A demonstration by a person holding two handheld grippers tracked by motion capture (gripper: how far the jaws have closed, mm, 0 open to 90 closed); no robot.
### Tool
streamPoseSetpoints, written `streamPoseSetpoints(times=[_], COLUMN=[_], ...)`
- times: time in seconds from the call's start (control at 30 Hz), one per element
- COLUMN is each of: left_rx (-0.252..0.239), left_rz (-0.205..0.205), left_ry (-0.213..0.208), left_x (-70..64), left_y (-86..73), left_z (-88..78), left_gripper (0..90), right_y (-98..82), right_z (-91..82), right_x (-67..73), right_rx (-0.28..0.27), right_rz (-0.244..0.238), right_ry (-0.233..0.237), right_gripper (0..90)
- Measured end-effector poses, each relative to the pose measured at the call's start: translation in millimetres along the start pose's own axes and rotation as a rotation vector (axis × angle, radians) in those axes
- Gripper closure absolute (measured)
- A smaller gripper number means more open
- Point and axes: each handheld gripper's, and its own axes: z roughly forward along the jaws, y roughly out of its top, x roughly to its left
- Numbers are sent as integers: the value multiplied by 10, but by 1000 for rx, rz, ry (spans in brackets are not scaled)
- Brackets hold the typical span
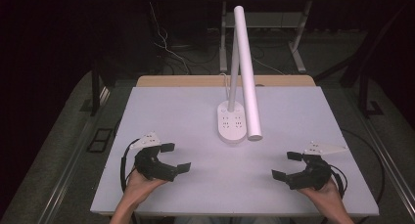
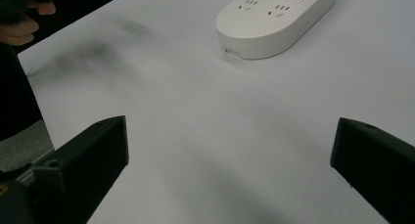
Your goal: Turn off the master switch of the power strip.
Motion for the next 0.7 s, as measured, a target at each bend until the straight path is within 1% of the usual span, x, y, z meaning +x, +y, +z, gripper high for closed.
streamPoseSetpoints(times=[0.23, 0.27, 0.43, 0.5, 0.7], left_rx=[19, 15, 23, 36, 42], left_rz=[3, -2, 2, 11, 20], left_ry=[-2, -2, 1, 5, 9], left_x=[15, 16, 38, 48, 81], left_y=[69, 77, 146, 183, 289], left_z=[30, 36, 42, 45, 70], left_gripper=[0, 0, 0, 0, 0], right_y=[3, 3, 5, 4, 2], right_z=[17, 21, 19, 19, 21], right_x=[-2, -1, -3, -1, 0], right_rx=[5, 6, 6, 6, 10], right_rz=[-6, -9, -8, -8, -9], right_ry=[-1, -1, -2, -1, -2], right_gripper=[3, 3, 3, 3, 3])
